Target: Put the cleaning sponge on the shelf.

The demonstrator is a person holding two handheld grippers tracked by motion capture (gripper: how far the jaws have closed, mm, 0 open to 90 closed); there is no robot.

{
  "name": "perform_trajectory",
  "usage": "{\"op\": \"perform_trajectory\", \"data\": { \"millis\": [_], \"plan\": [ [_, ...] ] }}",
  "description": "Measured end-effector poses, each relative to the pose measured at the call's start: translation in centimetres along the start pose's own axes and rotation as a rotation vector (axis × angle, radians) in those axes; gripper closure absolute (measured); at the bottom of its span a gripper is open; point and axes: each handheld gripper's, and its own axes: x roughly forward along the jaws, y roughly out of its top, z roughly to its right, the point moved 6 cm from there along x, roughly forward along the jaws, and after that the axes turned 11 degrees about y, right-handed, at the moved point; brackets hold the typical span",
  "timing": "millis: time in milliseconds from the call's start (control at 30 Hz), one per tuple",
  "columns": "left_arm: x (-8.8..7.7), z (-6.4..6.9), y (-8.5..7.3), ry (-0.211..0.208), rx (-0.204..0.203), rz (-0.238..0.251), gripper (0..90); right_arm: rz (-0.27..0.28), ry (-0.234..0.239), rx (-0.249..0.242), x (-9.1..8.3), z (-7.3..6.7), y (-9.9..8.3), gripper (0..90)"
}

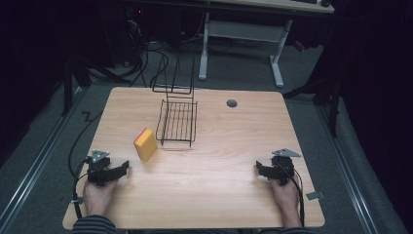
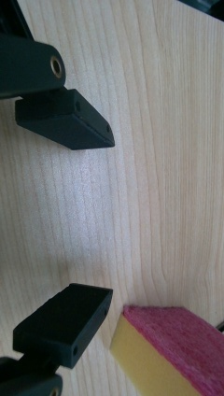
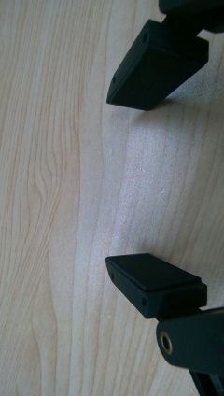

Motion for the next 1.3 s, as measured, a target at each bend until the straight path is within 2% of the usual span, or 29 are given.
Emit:
{"op": "perform_trajectory", "data": {
  "millis": [100,233,400,800,1300],
  "plan": [
    [0.0,0.1,0.0,0.016,0.033,-0.004,23.8,0.0,0.0,0.001,0.0,0.0,0.0,19.0],
    [0.2,0.3,0.1,0.018,0.026,-0.015,21.0,0.0,0.001,0.001,0.0,0.0,0.0,19.0],
    [0.1,0.7,0.5,0.003,0.045,-0.006,20.1,0.0,0.001,0.001,0.0,0.0,0.0,19.0],
    [-2.4,1.2,2.6,-0.028,0.045,0.102,19.8,-0.001,0.001,-0.003,0.0,0.0,0.0,19.0],
    [-4.8,2.7,2.8,-0.072,0.081,0.155,16.1,-0.003,0.001,0.0,0.0,0.0,0.0,19.0]
  ]
}}
